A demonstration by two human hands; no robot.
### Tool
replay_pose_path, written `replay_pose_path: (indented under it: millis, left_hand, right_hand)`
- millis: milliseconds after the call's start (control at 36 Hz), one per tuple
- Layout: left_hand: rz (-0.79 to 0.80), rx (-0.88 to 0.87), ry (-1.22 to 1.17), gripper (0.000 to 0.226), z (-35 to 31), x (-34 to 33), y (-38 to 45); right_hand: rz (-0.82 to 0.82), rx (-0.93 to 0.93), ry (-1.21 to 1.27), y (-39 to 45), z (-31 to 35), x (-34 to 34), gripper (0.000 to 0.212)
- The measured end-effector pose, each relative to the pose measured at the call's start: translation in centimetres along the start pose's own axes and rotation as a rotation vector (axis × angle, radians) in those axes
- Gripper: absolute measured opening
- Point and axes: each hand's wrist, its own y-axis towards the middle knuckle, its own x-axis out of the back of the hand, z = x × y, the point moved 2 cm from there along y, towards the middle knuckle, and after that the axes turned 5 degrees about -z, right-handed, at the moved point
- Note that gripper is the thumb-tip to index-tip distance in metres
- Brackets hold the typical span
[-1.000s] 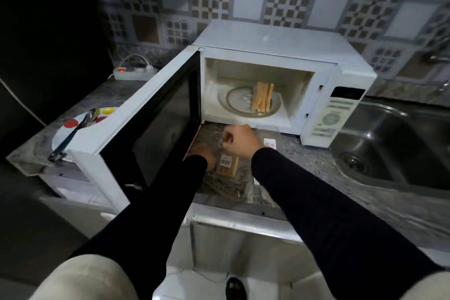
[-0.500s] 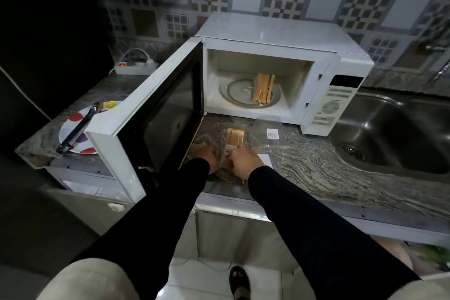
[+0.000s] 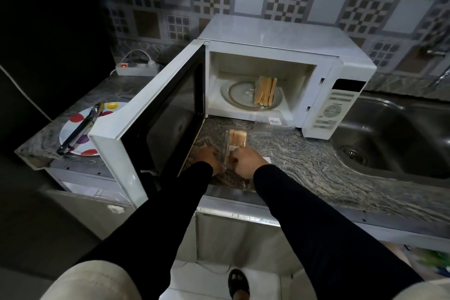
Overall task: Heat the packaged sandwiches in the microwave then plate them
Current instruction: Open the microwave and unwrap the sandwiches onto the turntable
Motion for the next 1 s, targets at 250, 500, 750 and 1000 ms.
replay_pose_path:
  millis: [250, 500, 750, 1000]
  left_hand:
    - [0.018, 0.042, -0.025, 0.057, -1.3, 0.1, 0.0]
    - [-0.008, 0.043, -0.081, 0.079, -0.9, -0.2, -0.7]
    - [-0.343, -0.125, -0.354, 0.05, -4.0, 4.0, -1.3]
    - [-0.441, -0.247, -0.347, 0.019, -4.7, 5.2, -1.0]
  right_hand:
    - [0.016, -0.026, 0.011, -0.7, -0.5, 1.0, 0.021]
    - [-0.087, 0.07, 0.1, -0.5, 0.3, 4.4, 0.016]
    - [-0.651, -0.075, 0.343, -1.8, 0.3, 4.8, 0.016]
    - [-0.475, -0.592, 0.647, -0.9, -0.1, 1.1, 0.032]
